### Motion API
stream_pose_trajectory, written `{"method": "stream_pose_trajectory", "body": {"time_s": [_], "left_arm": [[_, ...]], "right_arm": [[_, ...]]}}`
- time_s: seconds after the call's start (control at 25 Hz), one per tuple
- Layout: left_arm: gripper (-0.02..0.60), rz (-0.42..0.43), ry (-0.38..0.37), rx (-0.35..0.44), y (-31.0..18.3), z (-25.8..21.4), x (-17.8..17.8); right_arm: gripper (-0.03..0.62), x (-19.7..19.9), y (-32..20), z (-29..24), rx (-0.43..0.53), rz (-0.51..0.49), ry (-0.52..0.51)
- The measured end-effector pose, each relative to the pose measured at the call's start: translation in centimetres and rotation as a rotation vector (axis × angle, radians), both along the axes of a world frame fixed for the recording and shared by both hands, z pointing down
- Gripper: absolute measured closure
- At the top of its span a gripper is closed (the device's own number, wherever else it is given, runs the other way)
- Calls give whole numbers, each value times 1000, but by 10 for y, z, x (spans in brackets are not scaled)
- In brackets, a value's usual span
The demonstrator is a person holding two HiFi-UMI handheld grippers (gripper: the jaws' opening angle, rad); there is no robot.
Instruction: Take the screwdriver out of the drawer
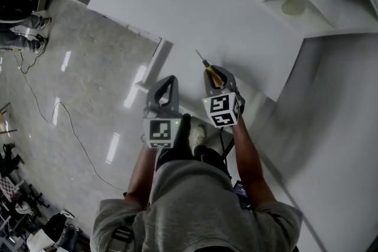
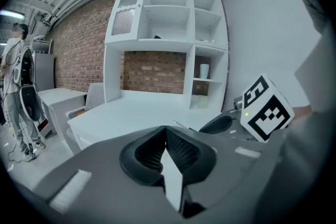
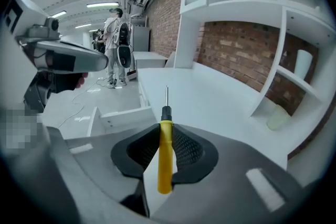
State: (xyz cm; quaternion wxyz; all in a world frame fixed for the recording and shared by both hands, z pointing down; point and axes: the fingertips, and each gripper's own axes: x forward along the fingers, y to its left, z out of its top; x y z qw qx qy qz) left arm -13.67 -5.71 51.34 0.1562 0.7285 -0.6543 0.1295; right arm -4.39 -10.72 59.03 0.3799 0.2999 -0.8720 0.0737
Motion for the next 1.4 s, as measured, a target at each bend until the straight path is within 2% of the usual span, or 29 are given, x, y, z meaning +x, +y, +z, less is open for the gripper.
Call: {"method": "stream_pose_trajectory", "body": {"time_s": [0.52,0.8,1.16,1.4], "left_arm": [[569,100,-47,144,-17,-82,28],[569,167,-59,202,-4,-116,50],[569,258,-67,268,15,-147,82],[569,314,-66,286,20,-152,99]], "right_arm": [[517,45,-13,-121,181,195,-189],[517,81,6,-170,266,295,-257],[517,127,40,-199,335,422,-324],[517,160,57,-204,377,502,-321]]}}
